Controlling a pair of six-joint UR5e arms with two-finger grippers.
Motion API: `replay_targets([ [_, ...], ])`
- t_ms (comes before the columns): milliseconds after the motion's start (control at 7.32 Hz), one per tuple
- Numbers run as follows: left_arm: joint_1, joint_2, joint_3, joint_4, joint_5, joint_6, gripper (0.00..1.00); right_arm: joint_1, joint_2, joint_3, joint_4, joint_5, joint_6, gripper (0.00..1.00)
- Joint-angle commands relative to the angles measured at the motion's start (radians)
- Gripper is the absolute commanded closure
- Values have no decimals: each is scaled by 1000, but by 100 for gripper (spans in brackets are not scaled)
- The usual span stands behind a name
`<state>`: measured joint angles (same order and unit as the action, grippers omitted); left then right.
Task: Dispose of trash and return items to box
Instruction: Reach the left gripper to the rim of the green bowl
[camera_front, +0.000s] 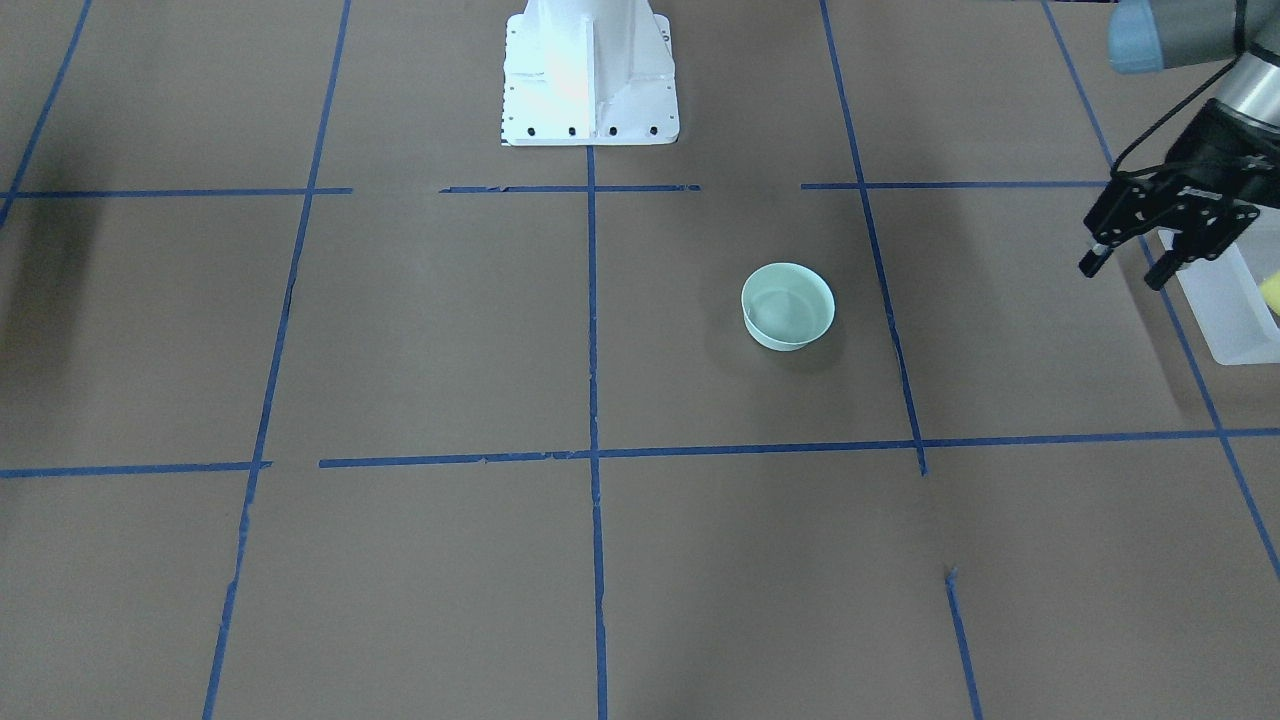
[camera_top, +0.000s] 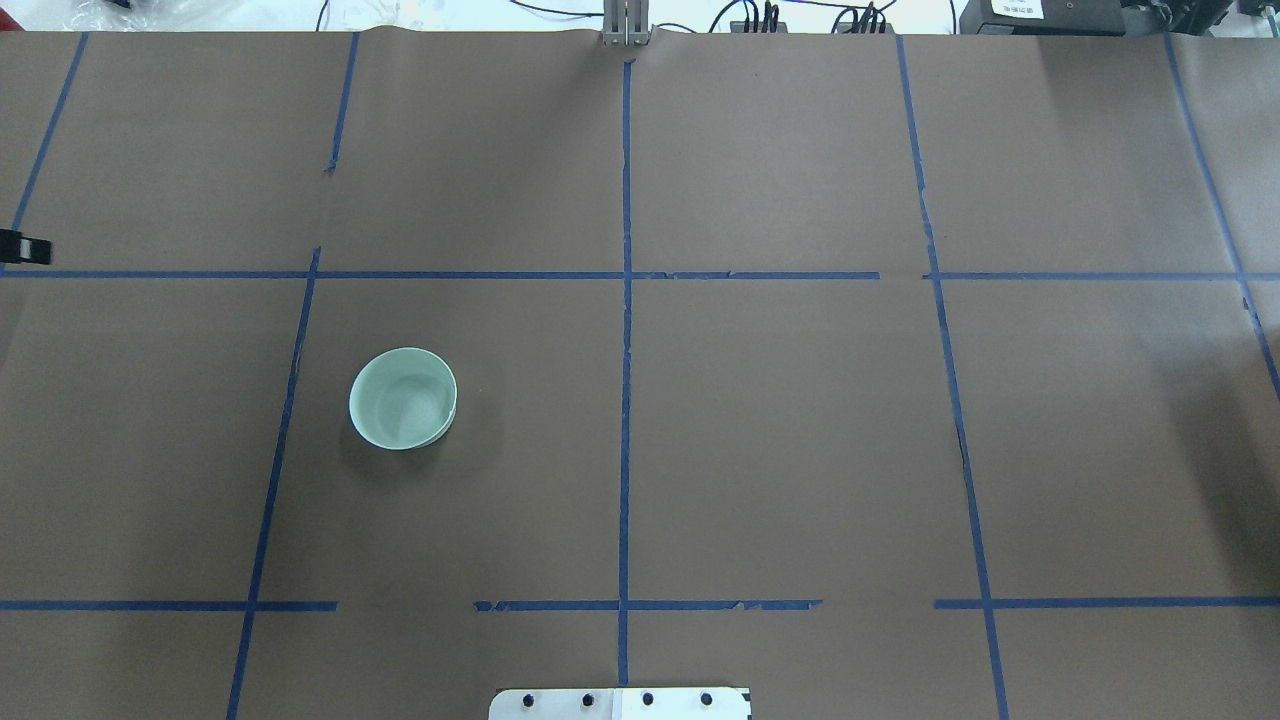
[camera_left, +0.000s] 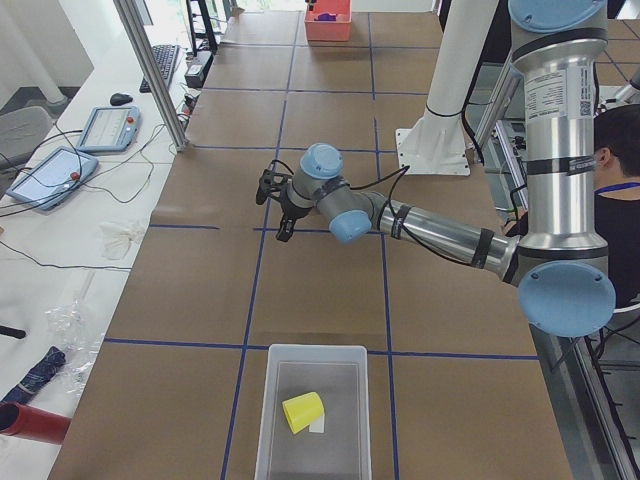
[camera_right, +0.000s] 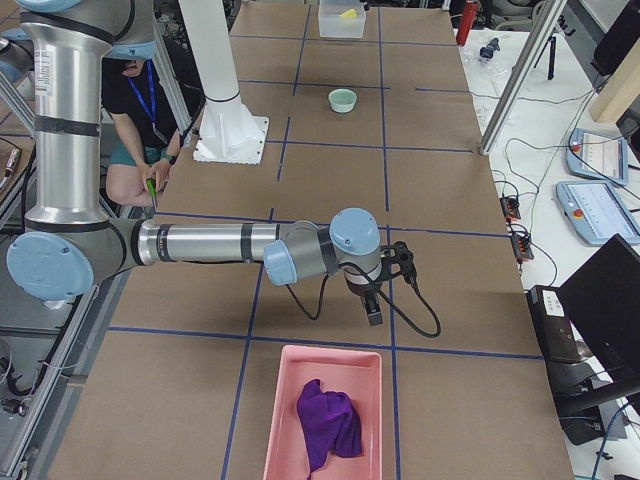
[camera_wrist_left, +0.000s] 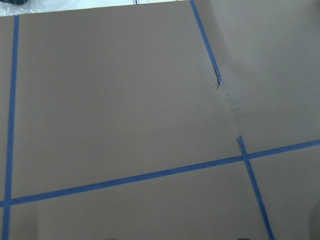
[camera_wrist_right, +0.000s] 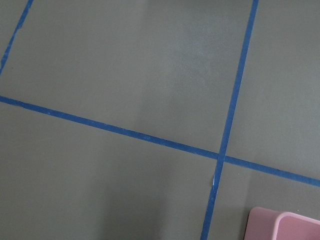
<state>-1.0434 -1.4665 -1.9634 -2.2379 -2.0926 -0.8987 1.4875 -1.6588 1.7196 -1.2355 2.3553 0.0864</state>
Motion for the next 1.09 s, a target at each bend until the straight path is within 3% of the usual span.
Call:
replay_targets([
  [0, 243, -52, -14, 1, 141, -266, 16, -42, 1, 0, 10, -8, 9, 0],
  [273, 383, -75, -5, 1, 244, -403, 16, -76, 2, -3, 10, -10, 10, 0],
  [547, 474, -206, 85, 59, 336, -510, 16, -78, 1, -5, 10, -8, 10, 0],
  [683, 500, -283, 93, 174, 365, -544, 19, -76, 1, -5, 10, -8, 9, 0],
  [820, 514, -293, 101, 196, 368, -569, 33, -76, 1, -5, 10, -8, 9, 0],
  [957, 523, -293, 132, 196, 384, -569, 37, -76, 1, -5, 10, -8, 9, 0],
])
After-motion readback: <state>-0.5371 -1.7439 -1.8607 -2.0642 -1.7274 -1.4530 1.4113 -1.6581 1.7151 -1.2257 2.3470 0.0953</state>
